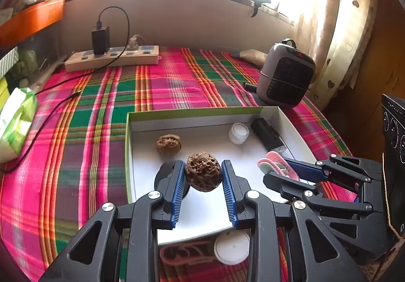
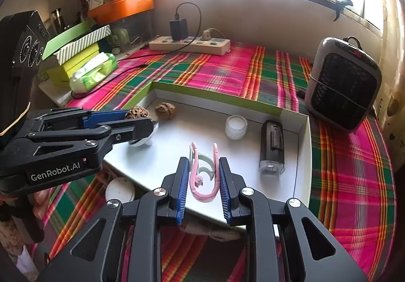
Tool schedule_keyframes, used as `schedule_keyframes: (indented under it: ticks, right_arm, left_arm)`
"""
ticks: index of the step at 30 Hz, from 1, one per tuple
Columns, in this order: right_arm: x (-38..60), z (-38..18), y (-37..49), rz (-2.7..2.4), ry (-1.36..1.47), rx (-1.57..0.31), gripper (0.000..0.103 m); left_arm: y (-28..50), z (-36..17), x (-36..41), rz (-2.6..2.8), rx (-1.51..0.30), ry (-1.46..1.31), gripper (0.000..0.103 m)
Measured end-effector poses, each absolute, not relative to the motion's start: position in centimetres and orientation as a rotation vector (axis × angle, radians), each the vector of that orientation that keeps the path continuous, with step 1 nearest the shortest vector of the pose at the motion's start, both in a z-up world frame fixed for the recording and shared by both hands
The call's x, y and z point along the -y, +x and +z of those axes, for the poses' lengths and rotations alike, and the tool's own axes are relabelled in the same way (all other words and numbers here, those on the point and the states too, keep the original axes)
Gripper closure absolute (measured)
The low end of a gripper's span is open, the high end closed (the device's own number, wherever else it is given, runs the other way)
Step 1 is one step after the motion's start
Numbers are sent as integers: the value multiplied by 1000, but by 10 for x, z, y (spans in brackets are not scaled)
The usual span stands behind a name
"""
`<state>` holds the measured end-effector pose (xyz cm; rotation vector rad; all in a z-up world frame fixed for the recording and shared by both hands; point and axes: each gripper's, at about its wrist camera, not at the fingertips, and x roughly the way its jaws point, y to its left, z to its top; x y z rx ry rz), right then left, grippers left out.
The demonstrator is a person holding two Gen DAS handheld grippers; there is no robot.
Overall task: Organize objects
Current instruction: 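Carry the walnut in the left tool and pink clip in the right into the box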
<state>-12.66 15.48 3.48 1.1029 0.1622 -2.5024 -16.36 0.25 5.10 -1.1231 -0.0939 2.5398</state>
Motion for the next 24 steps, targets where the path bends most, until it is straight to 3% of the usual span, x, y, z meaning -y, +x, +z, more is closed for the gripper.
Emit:
schedule_keyframes:
  ticks: [24]
  right_arm:
    - [-161,16,-164,-2522,1205,-179,79]
  left_arm:
    - [-214,33,-28,2507,-2,-1194,76]
